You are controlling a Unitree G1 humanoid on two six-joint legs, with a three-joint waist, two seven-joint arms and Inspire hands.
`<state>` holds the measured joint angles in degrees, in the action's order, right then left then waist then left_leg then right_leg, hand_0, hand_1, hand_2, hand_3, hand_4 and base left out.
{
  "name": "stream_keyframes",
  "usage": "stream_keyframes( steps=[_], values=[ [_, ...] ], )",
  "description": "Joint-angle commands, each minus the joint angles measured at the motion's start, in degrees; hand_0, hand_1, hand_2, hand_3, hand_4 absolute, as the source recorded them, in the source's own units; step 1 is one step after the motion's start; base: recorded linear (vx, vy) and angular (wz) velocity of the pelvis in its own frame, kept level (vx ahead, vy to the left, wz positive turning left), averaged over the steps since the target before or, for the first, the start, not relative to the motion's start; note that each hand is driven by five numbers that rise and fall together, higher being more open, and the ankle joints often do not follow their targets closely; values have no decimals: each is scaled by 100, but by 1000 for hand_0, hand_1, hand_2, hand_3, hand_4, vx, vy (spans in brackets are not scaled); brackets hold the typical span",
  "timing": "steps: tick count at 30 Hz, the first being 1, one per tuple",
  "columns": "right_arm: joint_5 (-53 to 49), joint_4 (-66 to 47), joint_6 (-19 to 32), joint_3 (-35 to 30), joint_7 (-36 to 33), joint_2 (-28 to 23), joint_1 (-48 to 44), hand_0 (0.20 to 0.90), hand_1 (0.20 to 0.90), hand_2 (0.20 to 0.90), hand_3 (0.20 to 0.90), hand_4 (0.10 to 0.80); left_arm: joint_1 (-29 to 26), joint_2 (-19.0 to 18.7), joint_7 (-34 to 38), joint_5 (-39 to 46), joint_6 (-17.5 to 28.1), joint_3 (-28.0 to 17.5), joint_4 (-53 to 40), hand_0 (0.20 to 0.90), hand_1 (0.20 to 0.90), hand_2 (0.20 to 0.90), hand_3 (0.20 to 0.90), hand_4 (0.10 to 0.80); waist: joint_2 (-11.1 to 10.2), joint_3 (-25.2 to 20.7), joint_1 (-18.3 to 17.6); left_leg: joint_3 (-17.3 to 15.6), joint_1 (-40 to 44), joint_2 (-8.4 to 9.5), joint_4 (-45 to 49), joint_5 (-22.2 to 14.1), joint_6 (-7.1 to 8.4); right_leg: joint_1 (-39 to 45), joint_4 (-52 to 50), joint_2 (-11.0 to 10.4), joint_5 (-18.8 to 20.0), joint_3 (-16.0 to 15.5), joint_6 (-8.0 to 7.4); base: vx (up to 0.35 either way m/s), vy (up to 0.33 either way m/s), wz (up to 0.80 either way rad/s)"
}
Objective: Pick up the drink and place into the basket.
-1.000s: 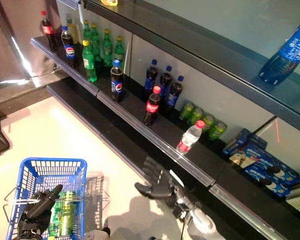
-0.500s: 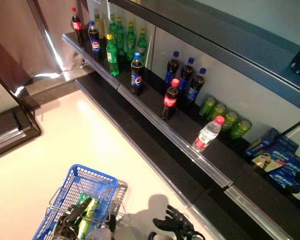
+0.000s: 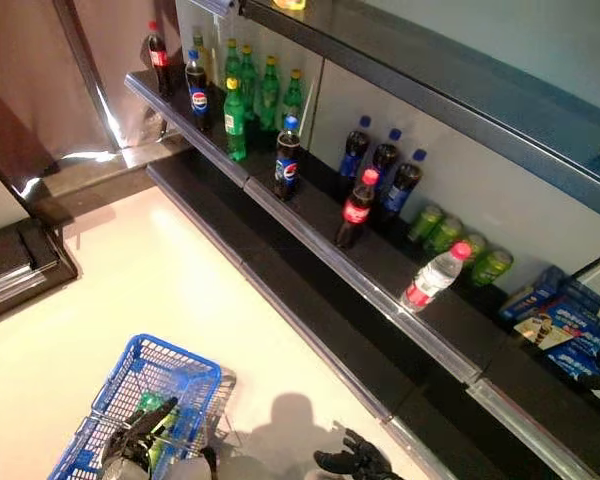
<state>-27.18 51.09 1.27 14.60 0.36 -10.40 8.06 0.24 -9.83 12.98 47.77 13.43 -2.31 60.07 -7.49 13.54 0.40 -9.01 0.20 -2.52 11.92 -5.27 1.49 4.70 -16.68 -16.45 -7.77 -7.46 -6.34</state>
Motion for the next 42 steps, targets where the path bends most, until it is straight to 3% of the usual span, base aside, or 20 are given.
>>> stream_keyframes(
  steps=[1, 2, 4, 6, 7, 11, 12, 14, 16, 17, 19, 20, 21, 23, 25, 28, 31, 33, 38, 42],
  values=[
    [131, -684, 107, 5, -93, -202, 204, 900, 900, 900, 900, 800, 406, -101, -97, -687, 392, 316, -1020, 300, 300, 300, 200, 100, 432, 56, 64, -163, 200, -213, -184, 214, 78, -531, -408, -101, 1024, -249, -368, 75, 260, -58],
    [195, -718, 74, 36, -125, -206, 187, 900, 900, 900, 900, 800, 450, -162, -176, -692, 386, 310, -1008, 300, 300, 300, 200, 100, 457, 48, 46, -205, 238, -191, -247, 187, 44, -525, -322, 121, 808, -263, -341, 115, 304, -76],
    [57, -695, 67, 48, -131, -308, 146, 900, 900, 900, 900, 800, 440, -277, -241, -810, 358, 422, -913, 300, 300, 300, 200, 100, 357, -4, 7, -264, 209, 9, -245, 107, 53, -254, 467, 946, 399, -379, 41, 138, 178, -48],
    [-77, -576, 92, 75, -47, -385, 48, 900, 900, 900, 900, 800, 407, -295, -227, -906, 418, 521, -805, 300, 300, 300, 200, 100, 223, -34, 22, -336, 163, 215, -176, 53, 73, -135, 1010, 1350, 514, -432, 183, 94, 58, 4],
    [-125, -543, 120, 76, -22, -394, 35, 900, 900, 900, 900, 800, 379, -282, -234, -1013, 444, 549, -777, 300, 300, 300, 200, 100, 175, -43, 42, -286, 66, 293, -66, 11, 71, -129, 1149, 1383, 568, -366, 229, 46, 5, 6],
    [-82, -461, -41, 151, -53, -366, -23, 900, 900, 900, 900, 800, 396, -178, -339, -1139, 566, 581, -743, 300, 300, 300, 200, 100, 129, -30, 12, 81, -215, 526, 629, -220, -56, -202, 1038, 1445, 554, 185, 393, 51, 13, 40],
    [65, -338, -197, 189, -6, -423, -74, 900, 900, 900, 900, 800, 409, -107, -494, -1004, 624, 531, -751, 300, 300, 300, 200, 100, 100, -52, 73, 40, -343, 590, 1114, -184, 4, -84, 1232, 1336, 635, -65, 426, 40, 39, 34],
    [212, -102, -135, 208, 111, -481, -121, 900, 900, 900, 900, 800, 402, 8, -639, -1045, 854, 608, -652, 300, 300, 300, 200, 100, 130, -36, 108, 109, -719, 614, 2019, 4, 61, -32, 1308, 1350, 693, 0, 496, 43, 46, 12],
    [490, 69, -80, 298, 186, -558, -250, 900, 900, 900, 900, 800, 409, 36, -716, -1088, 830, 662, -649, 300, 300, 300, 200, 100, 147, -34, 198, 268, -949, 638, 2259, 125, 68, -49, 1327, 1339, 777, 39, 470, 44, 110, 3],
    [501, 87, -64, 338, 154, -573, -290, 900, 900, 900, 900, 800, 401, 26, -713, -1115, 785, 677, -659, 300, 300, 300, 200, 100, 156, -34, 213, 331, -912, 584, 2070, 123, 52, -50, 1320, 1344, 769, 86, 457, 71, 188, -10],
    [429, 134, 37, 374, 146, -584, -398, 900, 900, 900, 900, 800, 381, -5, -732, -1115, 646, 708, -608, 300, 300, 300, 200, 100, 171, -62, 213, 384, -545, 275, 1030, 156, 32, 3, 1362, 1354, 723, 178, 395, 122, 227, -31],
    [478, 153, 98, 404, 169, -586, -450, 900, 900, 900, 900, 800, 367, -23, -754, -1089, 629, 714, -469, 300, 300, 300, 200, 100, 225, -115, 214, 592, -277, -12, -260, 388, 117, 70, 1441, 1386, 689, 264, 341, 179, 299, -14],
    [587, 116, 174, 462, 173, -593, -479, 900, 900, 900, 900, 800, 327, -23, -695, -1134, 574, 728, -321, 300, 300, 300, 200, 100, 249, -156, 219, 872, -134, -176, -785, 632, 216, 70, 1460, 1398, 668, 385, 289, 152, 262, -5],
    [641, -6, 332, 488, 182, -642, -468, 900, 900, 900, 900, 800, 271, -11, -660, -1281, 537, 674, -153, 300, 300, 300, 200, 100, 236, -152, 188, 1048, -141, -280, -650, 680, 281, 9, 1375, 1326, 632, 571, 232, 94, 308, -15],
    [671, -327, 429, 502, 92, -677, -431, 900, 900, 900, 900, 800, 187, -45, -682, -1397, 509, 752, -140, 300, 300, 300, 200, 100, 317, -150, 85, 879, 50, -251, -981, 684, 302, -55, 1262, 1282, 585, 504, 176, 82, 334, -25],
    [746, -1580, 502, 479, -252, -805, -281, 900, 900, 900, 900, 800, 167, -231, -684, -1438, 375, 907, -513, 300, 300, 300, 200, 100, 289, -62, 7, 734, 80, -90, -852, 521, 242, -221, 1218, 1007, 773, 424, -71, 15, 182, -33],
    [1016, -2744, 619, 553, -281, -1045, -173, 900, 900, 900, 900, 800, 327, -397, -487, -1295, 331, 855, -842, 300, 300, 300, 200, 100, 283, -20, 37, 590, 88, -77, -755, 404, 198, -372, 1122, 790, 857, 190, -203, -53, 76, -31],
    [1283, -3601, 711, 637, -285, -1280, -226, 900, 900, 900, 900, 800, 465, -531, -399, -1168, 364, 698, -974, 300, 300, 300, 200, 100, 326, -15, 85, 343, 117, -191, -745, 380, 163, -548, 895, 637, 834, 6, -297, -178, -17, -74],
    [1517, -4955, 902, 596, -280, -1792, -487, 900, 900, 900, 900, 800, 571, -562, -365, -867, 472, 620, -853, 300, 300, 300, 200, 100, 268, -140, 104, 242, 195, -293, -806, 304, 185, -372, 1415, 669, 926, 88, -250, -54, -131, -47],
    [1246, -5774, 923, 81, -218, -2175, -499, 900, 900, 900, 900, 800, 755, -382, -533, -927, 430, 509, -636, 300, 300, 300, 200, 100, 286, -292, 52, 133, 376, -460, -1039, 408, 306, -164, 1546, 767, 864, 17, -194, 33, -85, -5]
  ],
)
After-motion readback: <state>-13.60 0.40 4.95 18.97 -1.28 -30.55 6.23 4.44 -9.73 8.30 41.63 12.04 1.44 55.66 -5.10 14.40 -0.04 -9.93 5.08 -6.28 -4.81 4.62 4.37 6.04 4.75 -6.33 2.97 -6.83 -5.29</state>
